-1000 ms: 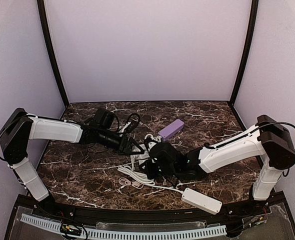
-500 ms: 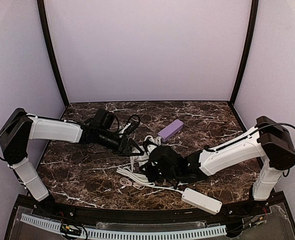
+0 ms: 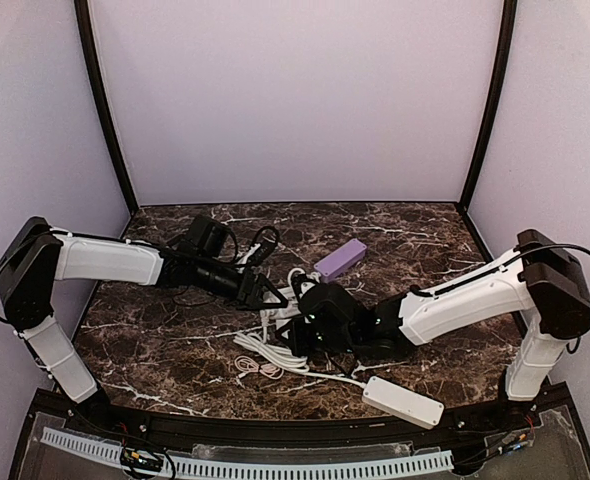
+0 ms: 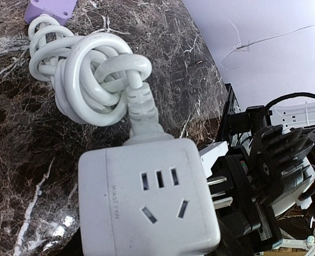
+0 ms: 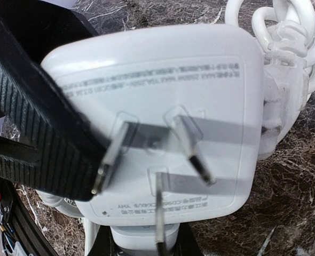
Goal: Pull the plug off the socket
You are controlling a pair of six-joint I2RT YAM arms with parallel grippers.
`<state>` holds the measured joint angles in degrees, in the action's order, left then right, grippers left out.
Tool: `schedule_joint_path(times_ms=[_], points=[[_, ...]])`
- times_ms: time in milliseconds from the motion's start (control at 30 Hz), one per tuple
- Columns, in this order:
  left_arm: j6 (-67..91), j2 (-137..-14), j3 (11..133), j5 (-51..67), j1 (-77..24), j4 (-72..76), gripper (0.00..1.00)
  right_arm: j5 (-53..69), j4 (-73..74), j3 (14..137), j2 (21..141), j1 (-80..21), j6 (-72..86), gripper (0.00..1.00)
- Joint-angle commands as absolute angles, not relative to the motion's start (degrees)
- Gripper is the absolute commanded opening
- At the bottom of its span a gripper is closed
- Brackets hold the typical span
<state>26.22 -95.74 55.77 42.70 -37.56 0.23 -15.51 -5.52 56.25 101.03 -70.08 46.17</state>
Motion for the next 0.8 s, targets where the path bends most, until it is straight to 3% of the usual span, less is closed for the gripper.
schedule_joint_path(times_ms=[0, 567, 767], points=[[23.91, -92.53, 55.11, 35.86, -33.1, -1.05, 0.03, -19.08, 1.18, 54.95, 97.8, -68.33, 51.26, 0.0], [24.34, -91.66, 54.53, 34.88, -31.91, -0.8, 0.03, -17.69, 6.99, 55.48, 98.17, -67.91, 57.07, 0.0], [24.35, -91.58, 54.6, 35.01, -31.59, -0.87, 0.03, -19.41, 4.16, 56.44, 97.92, -69.59, 49.87, 0.0]])
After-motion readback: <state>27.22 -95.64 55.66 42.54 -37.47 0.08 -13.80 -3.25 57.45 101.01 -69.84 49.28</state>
